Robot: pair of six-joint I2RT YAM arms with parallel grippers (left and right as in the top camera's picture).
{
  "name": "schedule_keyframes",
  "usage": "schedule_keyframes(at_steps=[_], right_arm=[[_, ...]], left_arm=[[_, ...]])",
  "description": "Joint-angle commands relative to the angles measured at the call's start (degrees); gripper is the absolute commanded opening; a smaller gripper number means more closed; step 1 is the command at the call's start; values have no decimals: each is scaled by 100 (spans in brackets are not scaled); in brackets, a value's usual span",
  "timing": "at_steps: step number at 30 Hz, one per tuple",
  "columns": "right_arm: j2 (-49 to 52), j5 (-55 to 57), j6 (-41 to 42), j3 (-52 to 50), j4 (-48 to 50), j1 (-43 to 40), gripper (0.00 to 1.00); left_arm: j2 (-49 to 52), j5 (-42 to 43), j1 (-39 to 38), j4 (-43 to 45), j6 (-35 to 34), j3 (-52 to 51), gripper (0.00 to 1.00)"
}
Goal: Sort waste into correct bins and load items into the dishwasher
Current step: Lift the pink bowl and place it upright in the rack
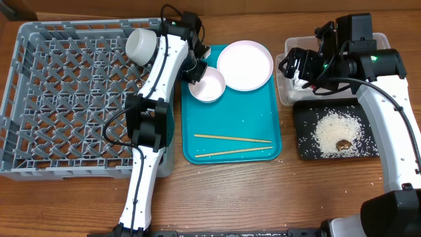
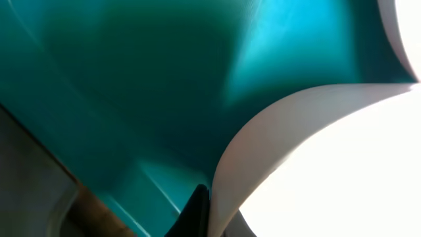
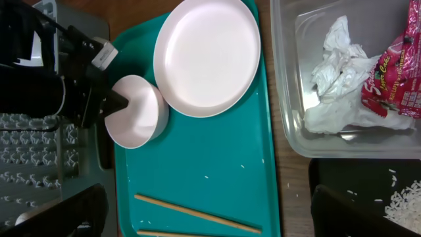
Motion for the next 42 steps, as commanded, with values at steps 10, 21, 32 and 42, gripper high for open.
schedule_keyframes(at_steps=[10, 21, 32, 42], right_arm=[[-33, 20, 0, 55, 28, 15, 100], [-33, 20, 0, 55, 28, 15, 100], [-33, 20, 0, 55, 28, 15, 100], [-33, 20, 0, 55, 28, 15, 100]], left_arm=[[-866, -284, -9, -1202, -894, 1897, 4], [-2463, -988, 299, -1279, -1351, 1467, 4], [-3919, -1926, 1084, -1279, -1987, -1215, 4], [-4446, -5654, 903, -564, -3954, -2983, 4]])
